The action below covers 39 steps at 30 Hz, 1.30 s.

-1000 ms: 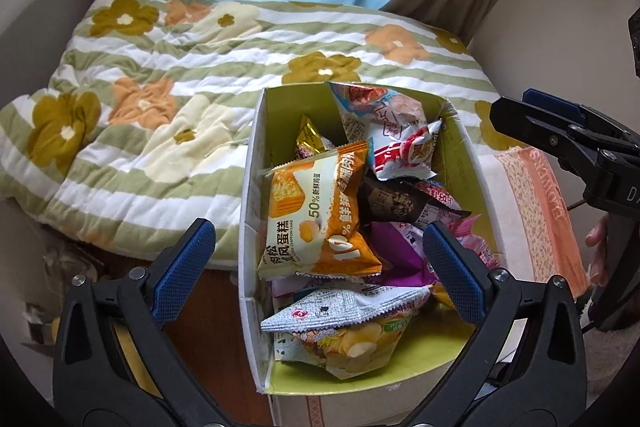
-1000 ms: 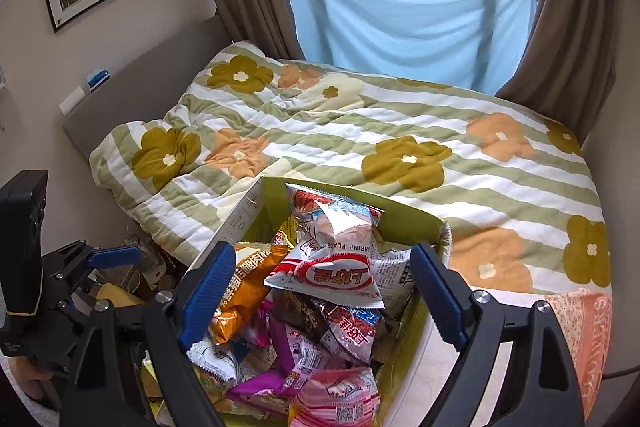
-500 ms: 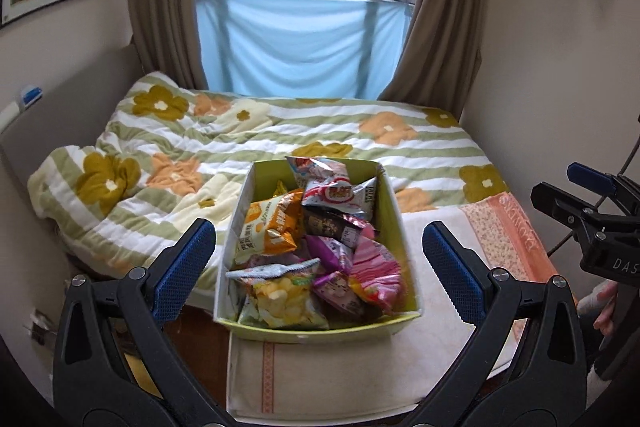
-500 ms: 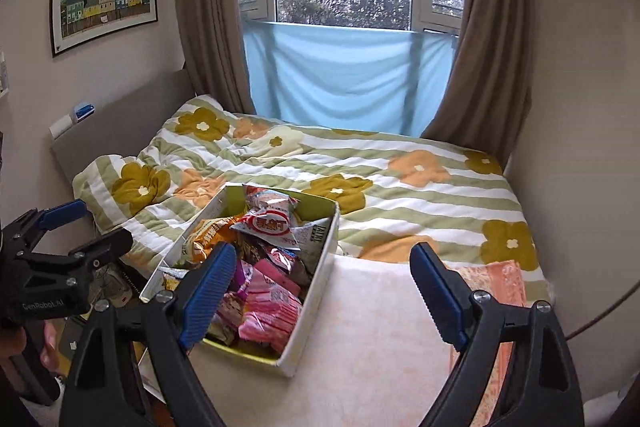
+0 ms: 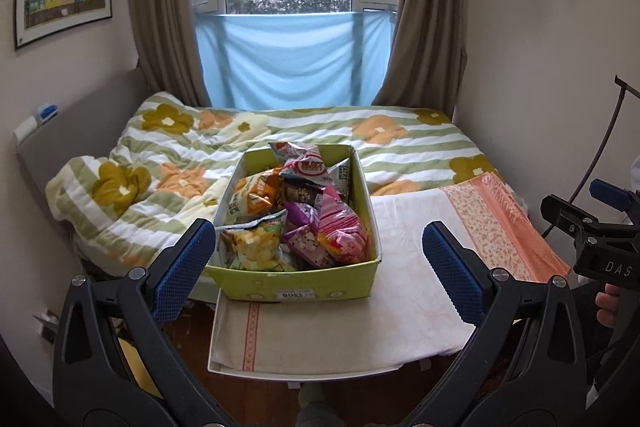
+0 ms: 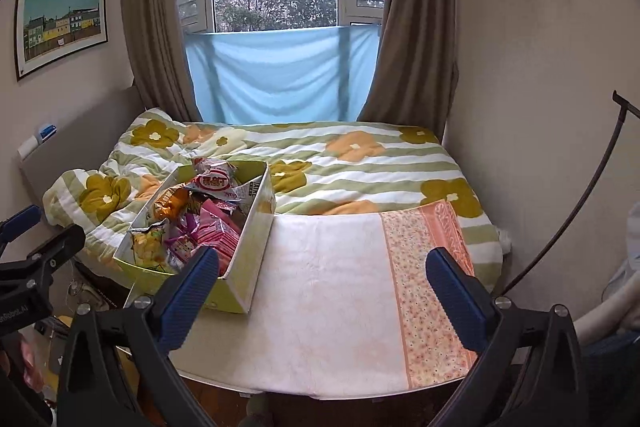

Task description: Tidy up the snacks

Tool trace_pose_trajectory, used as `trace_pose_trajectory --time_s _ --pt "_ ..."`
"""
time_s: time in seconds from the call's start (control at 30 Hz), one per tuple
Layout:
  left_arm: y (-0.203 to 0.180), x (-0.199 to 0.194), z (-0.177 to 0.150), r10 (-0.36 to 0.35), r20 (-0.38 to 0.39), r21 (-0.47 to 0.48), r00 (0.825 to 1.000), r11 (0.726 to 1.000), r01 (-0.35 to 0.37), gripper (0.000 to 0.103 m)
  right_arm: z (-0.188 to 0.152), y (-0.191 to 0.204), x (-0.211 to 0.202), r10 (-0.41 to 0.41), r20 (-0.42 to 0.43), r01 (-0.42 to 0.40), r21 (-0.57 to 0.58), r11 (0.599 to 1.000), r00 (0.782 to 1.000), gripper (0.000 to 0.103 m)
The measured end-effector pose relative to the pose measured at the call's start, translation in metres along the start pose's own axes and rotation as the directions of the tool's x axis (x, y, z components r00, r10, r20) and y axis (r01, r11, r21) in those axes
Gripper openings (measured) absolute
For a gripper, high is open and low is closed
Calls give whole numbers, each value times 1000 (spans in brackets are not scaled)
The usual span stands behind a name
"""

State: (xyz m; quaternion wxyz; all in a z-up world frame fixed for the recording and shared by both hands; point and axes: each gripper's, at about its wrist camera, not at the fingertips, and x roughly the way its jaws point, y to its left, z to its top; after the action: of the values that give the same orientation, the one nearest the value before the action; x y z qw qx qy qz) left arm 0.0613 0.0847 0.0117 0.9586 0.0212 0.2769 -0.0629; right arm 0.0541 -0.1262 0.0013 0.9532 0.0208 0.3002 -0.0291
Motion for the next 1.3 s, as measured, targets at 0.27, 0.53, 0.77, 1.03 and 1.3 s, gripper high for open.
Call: trace_pose_trajectory --time_s 0.27,0.53,0.77,1.03,1.3 --pt "-4 -8 -2 8 3 -10 1000 1000 -8 103 -5 -1 -13 -1 27 1 -7 1000 1000 103" --pt "-4 -10 -1 13 12 -9 1000 1000 -13 103 -6 -1 -15 1 38 -1 -9 1000 999 103" --pt "-4 -10 1 23 19 -9 1000 1000 -23 103 -4 -1 -16 1 43 0 -11 1000 999 103" --pt "-4 -9 1 23 16 -8 1000 1000 -23 103 -3 -3 -15 -3 40 3 -11 1000 999 103" --pt "-4 -7 -1 5 8 -11 1000 1000 -5 103 -4 -2 -14 -16 35 17 -13 1000 999 103"
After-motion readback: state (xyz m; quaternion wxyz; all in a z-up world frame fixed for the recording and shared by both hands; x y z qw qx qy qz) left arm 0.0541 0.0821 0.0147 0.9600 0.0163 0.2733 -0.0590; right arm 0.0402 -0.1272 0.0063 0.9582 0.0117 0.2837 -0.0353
